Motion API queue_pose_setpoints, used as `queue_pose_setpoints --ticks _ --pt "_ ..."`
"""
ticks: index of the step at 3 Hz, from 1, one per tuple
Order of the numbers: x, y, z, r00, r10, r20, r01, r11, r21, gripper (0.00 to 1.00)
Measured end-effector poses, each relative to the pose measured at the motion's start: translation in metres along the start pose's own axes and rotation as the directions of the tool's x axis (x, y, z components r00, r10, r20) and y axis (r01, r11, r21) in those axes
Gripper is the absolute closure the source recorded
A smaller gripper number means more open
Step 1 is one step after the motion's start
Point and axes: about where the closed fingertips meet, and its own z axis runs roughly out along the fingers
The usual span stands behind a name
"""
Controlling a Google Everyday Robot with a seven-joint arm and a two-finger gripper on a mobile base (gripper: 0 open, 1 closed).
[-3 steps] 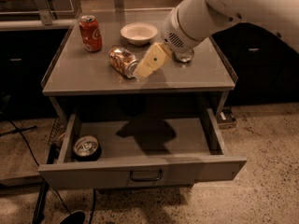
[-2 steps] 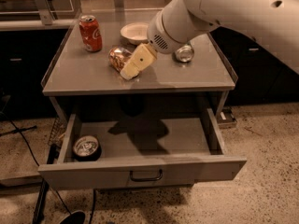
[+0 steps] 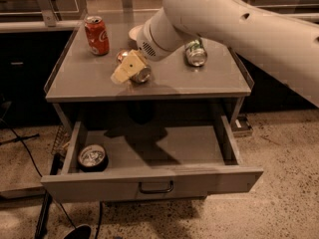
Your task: Place orange can into top drawer
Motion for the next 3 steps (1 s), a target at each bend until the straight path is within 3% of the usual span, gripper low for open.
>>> queue_pose_setpoints --ticks 3 --pt "0.009 -0.005 0.064 0.998 0.062 -0.012 -0.061 0.9980 0.017 0.00"
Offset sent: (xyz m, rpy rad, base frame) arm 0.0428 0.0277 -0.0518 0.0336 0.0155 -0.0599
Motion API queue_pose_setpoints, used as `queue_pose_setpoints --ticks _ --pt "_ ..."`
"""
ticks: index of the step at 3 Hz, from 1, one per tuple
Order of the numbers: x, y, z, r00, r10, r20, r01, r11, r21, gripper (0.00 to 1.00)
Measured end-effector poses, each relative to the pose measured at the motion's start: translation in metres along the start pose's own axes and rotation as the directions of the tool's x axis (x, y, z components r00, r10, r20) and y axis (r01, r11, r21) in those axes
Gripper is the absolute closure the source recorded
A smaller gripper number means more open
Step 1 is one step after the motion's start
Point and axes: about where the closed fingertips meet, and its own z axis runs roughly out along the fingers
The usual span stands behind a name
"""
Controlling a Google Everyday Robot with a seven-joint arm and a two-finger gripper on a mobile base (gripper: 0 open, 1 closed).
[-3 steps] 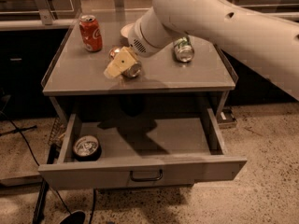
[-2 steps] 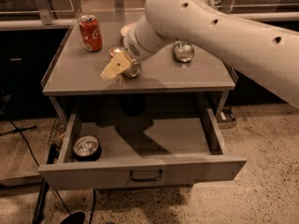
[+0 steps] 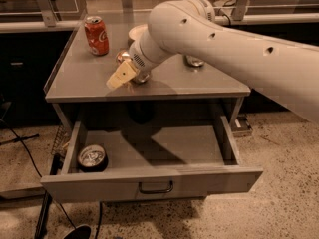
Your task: Place orange can into top drawer
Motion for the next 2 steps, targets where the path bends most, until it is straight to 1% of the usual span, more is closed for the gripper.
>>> queue_pose_setpoints --ticks 1,2 --pt "0.0072 -0.0039 0.0127 1.000 0.020 -0.019 -0.020 0.9998 0.002 0.00" --pt "0.0164 -0.0081 0.0222 0.998 0.039 -0.046 -0.039 0.9992 0.002 0.13"
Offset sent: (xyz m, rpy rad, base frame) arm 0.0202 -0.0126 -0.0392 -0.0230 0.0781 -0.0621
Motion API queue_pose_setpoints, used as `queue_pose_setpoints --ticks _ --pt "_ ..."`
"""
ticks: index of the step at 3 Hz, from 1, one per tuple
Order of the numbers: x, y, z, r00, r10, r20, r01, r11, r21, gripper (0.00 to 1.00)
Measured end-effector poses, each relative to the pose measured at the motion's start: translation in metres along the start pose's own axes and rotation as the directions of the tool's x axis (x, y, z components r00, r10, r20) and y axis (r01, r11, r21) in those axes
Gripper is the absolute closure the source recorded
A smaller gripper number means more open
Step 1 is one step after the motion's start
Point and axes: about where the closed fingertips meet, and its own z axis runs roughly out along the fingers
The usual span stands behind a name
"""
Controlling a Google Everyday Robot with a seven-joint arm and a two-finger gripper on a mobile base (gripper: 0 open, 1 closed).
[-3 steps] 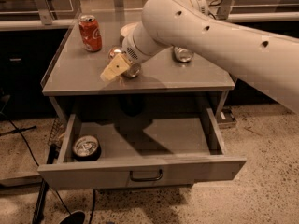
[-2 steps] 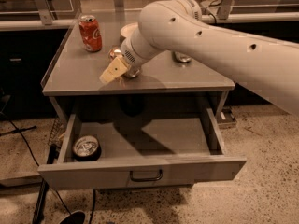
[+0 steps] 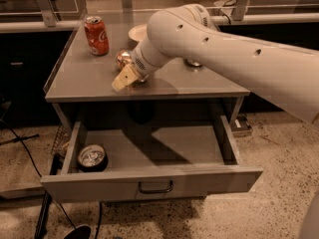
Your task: Place orange can into top drawer
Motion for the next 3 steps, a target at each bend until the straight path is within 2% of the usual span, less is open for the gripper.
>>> queue_pose_setpoints --ticks 1,3 --pt "0.0010 -0.0004 0.0011 1.000 0.002 -0.003 -0.002 1.0000 0.000 0.28" --pt "0.0010 -0.0004 0.0011 1.000 0.002 -0.003 -0.002 1.0000 0.000 0.75"
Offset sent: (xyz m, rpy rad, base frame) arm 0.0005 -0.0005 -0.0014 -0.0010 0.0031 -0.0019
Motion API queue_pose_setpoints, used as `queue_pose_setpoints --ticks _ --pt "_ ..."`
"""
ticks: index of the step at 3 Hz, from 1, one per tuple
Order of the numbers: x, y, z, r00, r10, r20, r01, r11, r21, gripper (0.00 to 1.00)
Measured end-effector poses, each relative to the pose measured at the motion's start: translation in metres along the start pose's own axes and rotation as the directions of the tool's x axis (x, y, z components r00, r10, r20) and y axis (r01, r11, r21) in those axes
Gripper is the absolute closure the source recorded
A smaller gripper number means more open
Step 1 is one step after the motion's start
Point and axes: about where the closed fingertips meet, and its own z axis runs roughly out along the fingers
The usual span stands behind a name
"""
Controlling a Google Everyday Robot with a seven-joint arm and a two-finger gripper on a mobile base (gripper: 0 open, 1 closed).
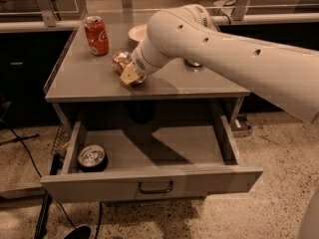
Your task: Place orange can into top drawer
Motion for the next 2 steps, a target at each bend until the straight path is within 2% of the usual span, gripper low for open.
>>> queue_pose_setpoints --ticks 1,2 --pt "-0.001 0.001 -0.005 0.999 -0.035 0.016 0.035 0.9992 -0.018 0.97" --pt "-0.002 -0.003 -0.030 0.993 -0.095 0.077 0.102 0.9900 -0.097 1.00"
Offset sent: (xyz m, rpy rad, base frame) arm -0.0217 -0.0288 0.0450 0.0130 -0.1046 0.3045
